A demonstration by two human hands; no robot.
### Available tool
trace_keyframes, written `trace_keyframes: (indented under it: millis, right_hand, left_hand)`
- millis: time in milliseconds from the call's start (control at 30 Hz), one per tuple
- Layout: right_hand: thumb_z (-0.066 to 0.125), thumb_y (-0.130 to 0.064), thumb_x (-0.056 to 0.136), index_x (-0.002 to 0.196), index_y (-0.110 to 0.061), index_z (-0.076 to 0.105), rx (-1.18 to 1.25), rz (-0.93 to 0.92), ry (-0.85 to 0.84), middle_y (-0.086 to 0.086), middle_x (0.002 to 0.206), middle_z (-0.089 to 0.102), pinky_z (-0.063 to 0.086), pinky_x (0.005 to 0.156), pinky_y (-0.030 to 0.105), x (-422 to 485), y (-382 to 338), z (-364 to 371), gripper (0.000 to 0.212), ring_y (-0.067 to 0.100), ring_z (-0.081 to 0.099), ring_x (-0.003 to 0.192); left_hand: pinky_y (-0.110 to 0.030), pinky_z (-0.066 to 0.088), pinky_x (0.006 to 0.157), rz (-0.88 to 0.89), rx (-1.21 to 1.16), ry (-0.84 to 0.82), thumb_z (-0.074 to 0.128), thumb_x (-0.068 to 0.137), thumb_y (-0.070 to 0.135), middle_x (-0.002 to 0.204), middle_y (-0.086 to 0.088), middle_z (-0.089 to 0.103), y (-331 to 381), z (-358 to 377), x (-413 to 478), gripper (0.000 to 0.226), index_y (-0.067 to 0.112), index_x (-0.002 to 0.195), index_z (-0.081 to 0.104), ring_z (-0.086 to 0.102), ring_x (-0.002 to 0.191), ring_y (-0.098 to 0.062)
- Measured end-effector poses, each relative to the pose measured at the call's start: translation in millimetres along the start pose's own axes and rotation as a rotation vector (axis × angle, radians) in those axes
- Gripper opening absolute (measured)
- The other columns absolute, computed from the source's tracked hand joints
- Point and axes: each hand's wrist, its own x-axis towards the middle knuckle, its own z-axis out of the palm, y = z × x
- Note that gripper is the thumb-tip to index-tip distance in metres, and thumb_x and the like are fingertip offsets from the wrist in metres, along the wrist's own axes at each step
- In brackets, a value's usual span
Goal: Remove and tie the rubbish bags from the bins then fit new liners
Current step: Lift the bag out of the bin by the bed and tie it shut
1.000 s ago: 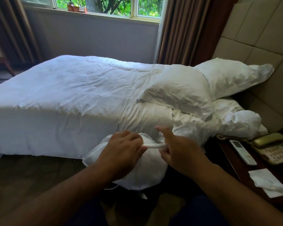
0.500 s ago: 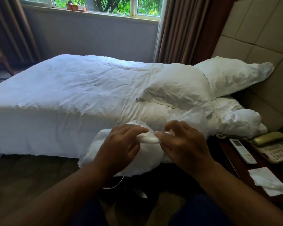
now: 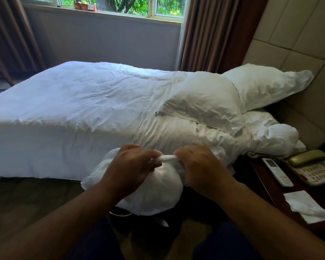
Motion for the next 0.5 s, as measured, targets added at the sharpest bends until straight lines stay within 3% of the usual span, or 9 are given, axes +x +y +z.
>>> trace_keyframes:
  millis: [33, 100, 267, 333, 400, 467, 500]
  right_hand:
    - [0.064, -0.011, 0.084, 0.087, -0.017, 0.059, 0.022, 0.035, -0.027, 0.000, 0.064, 0.061, 0.053, 0.063, 0.036, -0.2, -2.1, -1.0, 0.008, 0.022, 0.059, 0.054]
    - [0.073, -0.019, 0.081, 0.093, -0.018, 0.059, 0.000, 0.079, -0.073, -0.001, 0.062, 0.063, 0.041, 0.051, 0.027, -0.1, -5.7, -5.0, 0.019, 0.021, 0.061, 0.050]
    - [0.045, -0.030, 0.086, 0.106, -0.014, 0.065, -0.035, 0.048, 0.002, 0.001, 0.065, 0.068, 0.050, 0.043, 0.032, 1.7, -3.4, -12.4, 0.032, 0.022, 0.065, 0.050]
    - [0.042, -0.033, 0.085, 0.107, -0.015, 0.068, -0.031, 0.068, -0.018, 0.002, 0.073, 0.072, 0.054, 0.045, 0.034, 1.9, -0.6, -16.1, 0.039, 0.024, 0.069, 0.055]
    - [0.043, -0.039, 0.085, 0.111, -0.021, 0.067, -0.035, 0.185, -0.151, 0.002, 0.088, 0.075, 0.057, 0.059, 0.036, 5.4, 4.3, -22.6, 0.040, 0.026, 0.073, 0.074]
    - [0.053, -0.031, 0.091, 0.111, -0.022, 0.068, 0.048, 0.354, -0.382, 0.005, 0.099, 0.074, 0.054, 0.077, 0.037, 11.2, 13.4, -31.5, 0.026, 0.026, 0.069, 0.090]
    - [0.058, -0.025, 0.093, 0.103, -0.017, 0.070, 0.156, 0.400, -0.440, 0.007, 0.094, 0.074, 0.052, 0.077, 0.035, 12.6, 17.7, -33.8, 0.017, 0.023, 0.068, 0.086]
  left_hand:
    - [-0.028, 0.042, 0.088, 0.013, 0.003, 0.001, 0.057, 0.092, 0.039, 0.069, 0.009, 0.070, 0.4, -0.2, 0.8, 0.016, 0.028, 0.094, 0.068, 0.063, 0.062, -0.015]
    - [-0.032, 0.043, 0.086, 0.033, 0.029, -0.014, 0.055, 0.094, 0.040, 0.068, 0.008, 0.068, 0.8, -0.7, 2.6, 0.016, 0.028, 0.093, 0.067, 0.063, 0.063, -0.015]
    - [-0.026, 0.039, 0.083, -0.032, 0.034, -0.016, 0.052, 0.094, 0.044, 0.065, 0.009, 0.066, -0.5, -2.0, 3.9, 0.025, 0.027, 0.092, 0.071, 0.060, 0.065, -0.012]
    - [-0.018, 0.034, 0.081, -0.091, 0.002, 0.023, 0.052, 0.092, 0.048, 0.064, 0.012, 0.064, 0.4, -5.2, 3.7, 0.026, 0.029, 0.093, 0.069, 0.057, 0.071, -0.005]
    - [-0.007, 0.030, 0.083, -0.155, -0.046, 0.068, 0.054, 0.089, 0.051, 0.064, 0.018, 0.059, 1.5, -9.5, 3.4, 0.022, 0.033, 0.094, 0.066, 0.052, 0.078, 0.008]
    - [-0.006, 0.034, 0.082, -0.209, -0.081, 0.097, 0.054, 0.087, 0.054, 0.065, 0.019, 0.058, 1.1, -13.0, 4.7, 0.022, 0.037, 0.099, 0.062, 0.051, 0.079, 0.015]
    - [-0.011, 0.036, 0.080, -0.226, -0.087, 0.105, 0.054, 0.087, 0.055, 0.066, 0.018, 0.059, 0.0, -13.7, 6.1, 0.023, 0.039, 0.101, 0.062, 0.053, 0.077, 0.012]
